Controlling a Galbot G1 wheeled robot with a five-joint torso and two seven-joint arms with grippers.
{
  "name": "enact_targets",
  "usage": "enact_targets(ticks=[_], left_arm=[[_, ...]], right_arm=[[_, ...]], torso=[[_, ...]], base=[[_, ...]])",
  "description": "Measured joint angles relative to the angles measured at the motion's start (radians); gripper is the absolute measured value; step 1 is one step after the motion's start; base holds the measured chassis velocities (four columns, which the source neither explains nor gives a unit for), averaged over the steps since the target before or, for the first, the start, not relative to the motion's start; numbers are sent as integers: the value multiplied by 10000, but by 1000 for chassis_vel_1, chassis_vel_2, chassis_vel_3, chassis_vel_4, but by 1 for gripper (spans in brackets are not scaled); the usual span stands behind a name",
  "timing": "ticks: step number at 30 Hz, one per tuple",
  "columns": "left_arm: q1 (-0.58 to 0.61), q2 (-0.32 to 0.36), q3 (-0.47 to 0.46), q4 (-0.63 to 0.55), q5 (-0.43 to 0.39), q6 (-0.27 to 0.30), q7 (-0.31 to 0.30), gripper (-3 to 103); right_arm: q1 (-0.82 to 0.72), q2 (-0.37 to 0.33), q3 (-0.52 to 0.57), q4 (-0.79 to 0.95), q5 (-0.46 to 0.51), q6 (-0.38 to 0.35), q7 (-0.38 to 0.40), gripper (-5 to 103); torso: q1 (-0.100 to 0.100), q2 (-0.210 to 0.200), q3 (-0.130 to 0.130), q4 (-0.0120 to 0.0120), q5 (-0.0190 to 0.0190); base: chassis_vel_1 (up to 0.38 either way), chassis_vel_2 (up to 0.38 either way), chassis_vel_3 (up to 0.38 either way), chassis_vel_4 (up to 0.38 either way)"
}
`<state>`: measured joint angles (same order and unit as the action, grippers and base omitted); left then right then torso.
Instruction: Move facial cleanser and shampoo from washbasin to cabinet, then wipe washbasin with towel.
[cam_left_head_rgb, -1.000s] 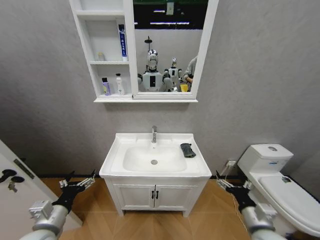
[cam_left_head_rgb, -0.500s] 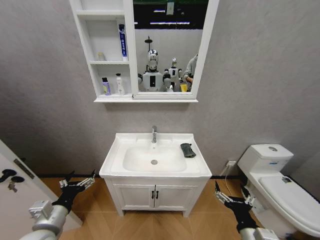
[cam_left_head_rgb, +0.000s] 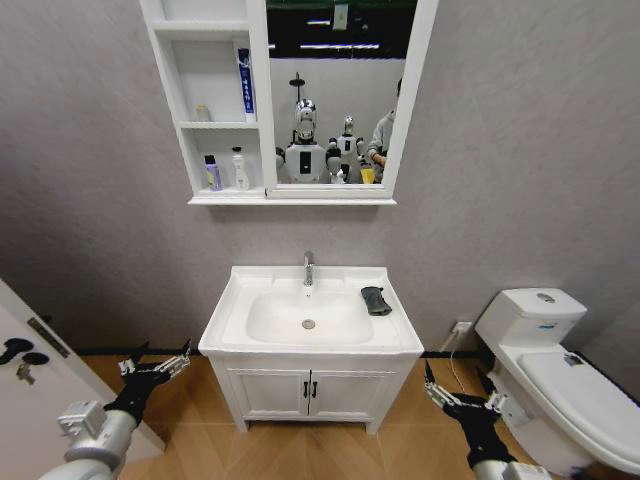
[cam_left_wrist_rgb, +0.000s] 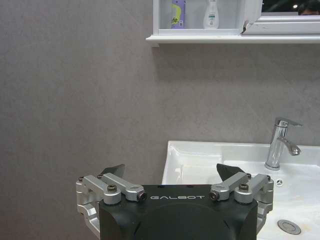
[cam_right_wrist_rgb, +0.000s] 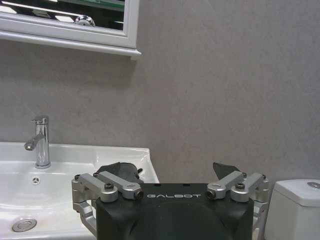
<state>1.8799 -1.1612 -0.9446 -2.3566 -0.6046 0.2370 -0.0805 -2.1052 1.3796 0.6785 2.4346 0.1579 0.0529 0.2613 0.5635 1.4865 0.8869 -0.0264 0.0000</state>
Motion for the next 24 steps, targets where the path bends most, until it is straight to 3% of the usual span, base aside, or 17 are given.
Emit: enact_targets(ticks=[24], left_arm=[[-1,0,0,0,0,0,0,100]], right_arm=[[27,-24,1,-41,38,-22,4,100]], torso=[[4,-1,1,0,0]], base=[[0,0,0,0]])
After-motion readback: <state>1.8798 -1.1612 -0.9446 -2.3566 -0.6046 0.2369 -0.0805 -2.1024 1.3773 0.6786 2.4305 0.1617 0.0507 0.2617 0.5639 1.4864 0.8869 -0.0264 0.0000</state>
